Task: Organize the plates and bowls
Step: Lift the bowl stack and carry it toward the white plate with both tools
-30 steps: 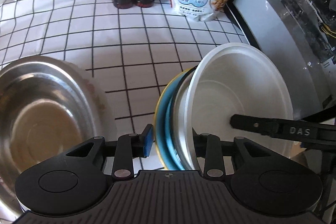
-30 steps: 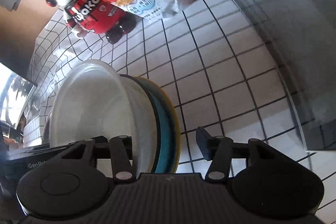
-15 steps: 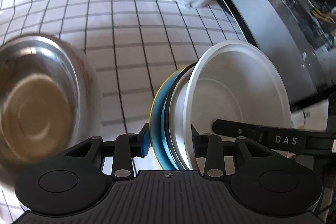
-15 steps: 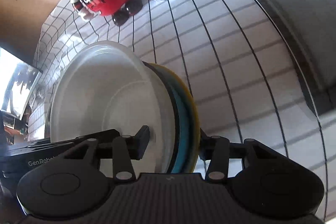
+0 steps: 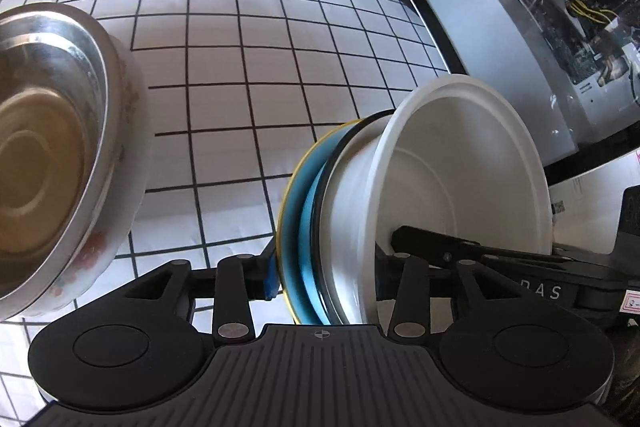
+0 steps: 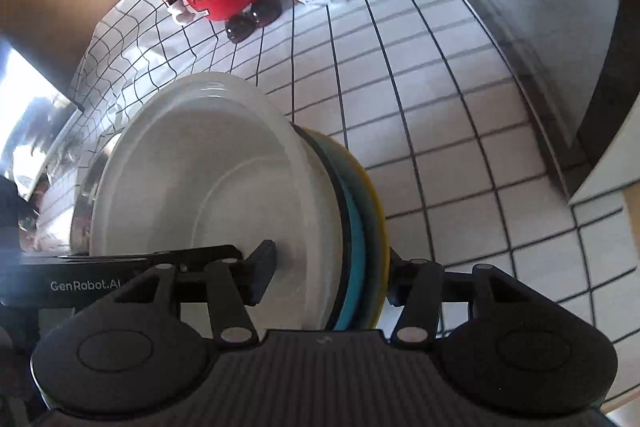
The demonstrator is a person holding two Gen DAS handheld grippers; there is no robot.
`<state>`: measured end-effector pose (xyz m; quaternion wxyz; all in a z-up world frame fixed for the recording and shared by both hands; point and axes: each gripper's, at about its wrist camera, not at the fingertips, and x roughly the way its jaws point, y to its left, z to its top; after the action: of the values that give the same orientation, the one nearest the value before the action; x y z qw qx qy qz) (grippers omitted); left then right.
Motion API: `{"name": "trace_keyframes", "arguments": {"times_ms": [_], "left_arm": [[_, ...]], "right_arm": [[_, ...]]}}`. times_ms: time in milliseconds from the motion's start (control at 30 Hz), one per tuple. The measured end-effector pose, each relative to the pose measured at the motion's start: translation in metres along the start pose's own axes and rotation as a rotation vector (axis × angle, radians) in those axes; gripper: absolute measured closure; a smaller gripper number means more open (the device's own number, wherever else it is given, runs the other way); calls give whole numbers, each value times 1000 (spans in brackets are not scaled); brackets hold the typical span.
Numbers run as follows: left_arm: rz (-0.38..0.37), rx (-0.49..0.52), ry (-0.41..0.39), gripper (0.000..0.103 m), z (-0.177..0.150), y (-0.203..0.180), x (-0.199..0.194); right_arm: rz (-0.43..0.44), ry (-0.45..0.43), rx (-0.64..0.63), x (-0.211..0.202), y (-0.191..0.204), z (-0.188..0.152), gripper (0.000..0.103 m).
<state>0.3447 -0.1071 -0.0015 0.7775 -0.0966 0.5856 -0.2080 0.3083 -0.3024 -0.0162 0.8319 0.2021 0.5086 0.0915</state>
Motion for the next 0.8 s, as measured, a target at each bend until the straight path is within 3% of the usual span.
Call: {"name": "trace_keyframes", "arguments": {"times_ms": [200,800], "left_arm": [[-70,-28,30,48,0,6,11],[-67,-60,81,50,2,6,11]], "right_arm": [[38,3,10,0,-6,-2,50],[76,32,32,3,-8,-1,51]]}}
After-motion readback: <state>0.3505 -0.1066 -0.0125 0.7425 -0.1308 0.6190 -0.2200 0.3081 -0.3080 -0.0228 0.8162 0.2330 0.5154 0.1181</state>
